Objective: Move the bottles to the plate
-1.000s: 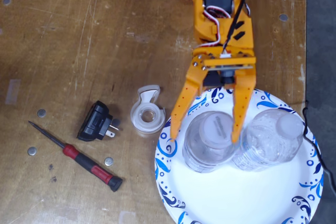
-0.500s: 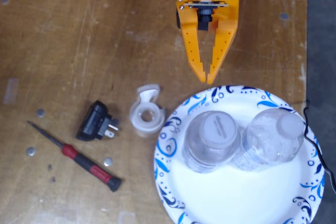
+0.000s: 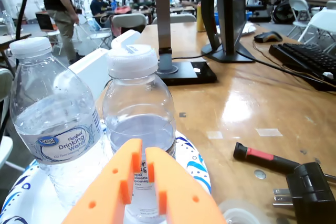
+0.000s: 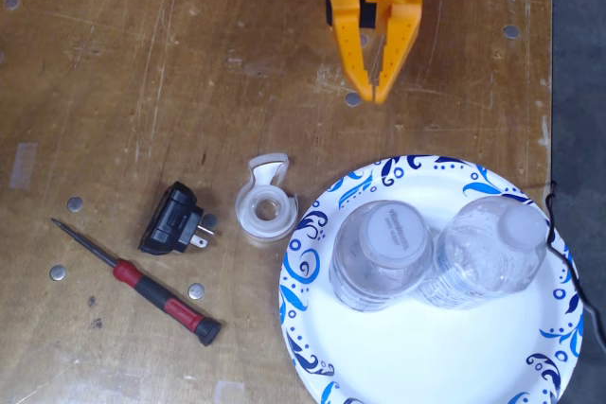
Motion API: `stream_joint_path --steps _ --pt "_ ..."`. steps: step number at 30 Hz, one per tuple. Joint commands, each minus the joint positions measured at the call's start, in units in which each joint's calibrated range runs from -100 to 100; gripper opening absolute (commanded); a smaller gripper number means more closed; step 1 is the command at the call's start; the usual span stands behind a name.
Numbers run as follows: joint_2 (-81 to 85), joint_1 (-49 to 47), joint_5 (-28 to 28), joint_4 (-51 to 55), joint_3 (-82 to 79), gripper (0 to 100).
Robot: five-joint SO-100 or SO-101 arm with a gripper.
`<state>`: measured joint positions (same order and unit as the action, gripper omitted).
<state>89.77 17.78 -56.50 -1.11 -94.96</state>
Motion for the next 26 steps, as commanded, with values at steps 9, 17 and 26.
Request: stream_joint_path --steps 9,17,26 --pt "7.28 -0.58 0.0 7.37 -4.14 2" --pt "7.28 -1.12 0.21 15.03 -4.14 2" --pt "7.37 -0.15 0.21 17.73 -4.14 2"
